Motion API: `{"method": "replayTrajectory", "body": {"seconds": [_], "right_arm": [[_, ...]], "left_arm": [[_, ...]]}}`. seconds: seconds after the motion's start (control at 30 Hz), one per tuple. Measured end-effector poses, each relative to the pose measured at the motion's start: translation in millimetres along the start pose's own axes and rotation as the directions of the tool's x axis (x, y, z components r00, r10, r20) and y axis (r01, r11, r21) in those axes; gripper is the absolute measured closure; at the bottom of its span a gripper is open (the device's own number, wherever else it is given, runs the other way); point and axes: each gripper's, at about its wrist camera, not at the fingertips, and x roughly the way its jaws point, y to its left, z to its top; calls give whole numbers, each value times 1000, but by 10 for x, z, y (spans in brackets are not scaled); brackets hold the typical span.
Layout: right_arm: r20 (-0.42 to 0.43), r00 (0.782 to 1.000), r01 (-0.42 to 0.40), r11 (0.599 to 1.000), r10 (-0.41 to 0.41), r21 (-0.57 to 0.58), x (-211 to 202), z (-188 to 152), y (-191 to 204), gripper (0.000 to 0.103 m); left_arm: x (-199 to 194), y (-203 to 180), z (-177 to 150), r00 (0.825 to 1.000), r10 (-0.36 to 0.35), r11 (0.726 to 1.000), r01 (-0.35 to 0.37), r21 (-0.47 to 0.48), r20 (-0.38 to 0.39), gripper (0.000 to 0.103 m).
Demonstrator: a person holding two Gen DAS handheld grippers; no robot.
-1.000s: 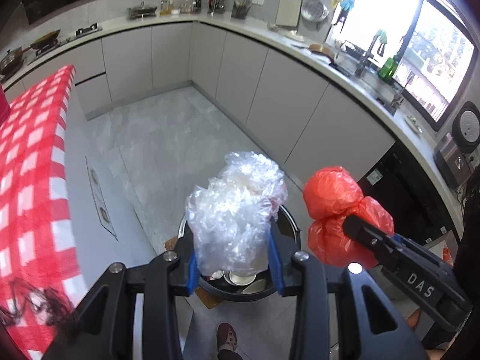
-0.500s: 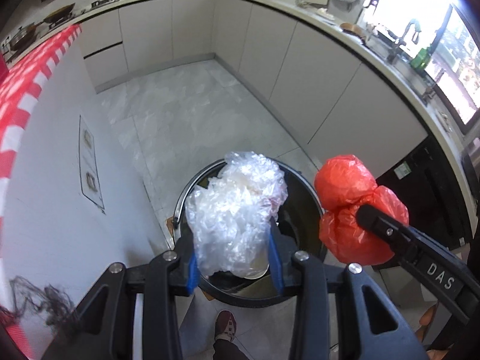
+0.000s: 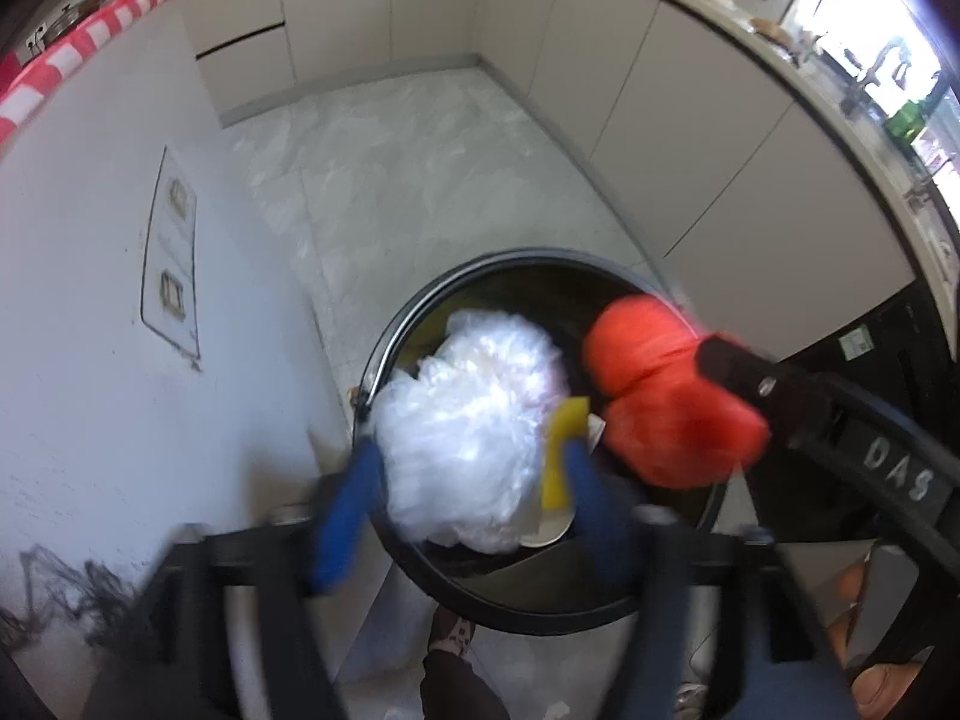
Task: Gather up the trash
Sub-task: 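Open both grippers over the bin to drop the bag and wrap ball, then move both tools back over the table toward the blue cloth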
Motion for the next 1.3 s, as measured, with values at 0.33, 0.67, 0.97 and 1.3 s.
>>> {"method": "replayTrajectory", "body": {"seconds": [0.33, 0.67, 0.97, 1.3], "right_arm": [[92, 995, 43, 999, -43, 3, -410, 25, 12, 40], [133, 988, 78, 997, -80, 16, -897, -129, 201, 40], [212, 975, 68, 998, -70, 14, -1481, -305, 652, 40], [251, 968, 14, 999, 0, -52, -1704, -545, 1406, 40]], "left_arm": [[-276, 41, 53, 998, -13, 1000, 14, -16, 66, 26], [-824, 53, 30, 990, -77, 997, 75, 21, 121, 26], [-1462, 271, -15, 970, -148, 989, 141, 52, 194, 26], [-1892, 941, -152, 961, -92, 996, 94, 5, 261, 26]]}}
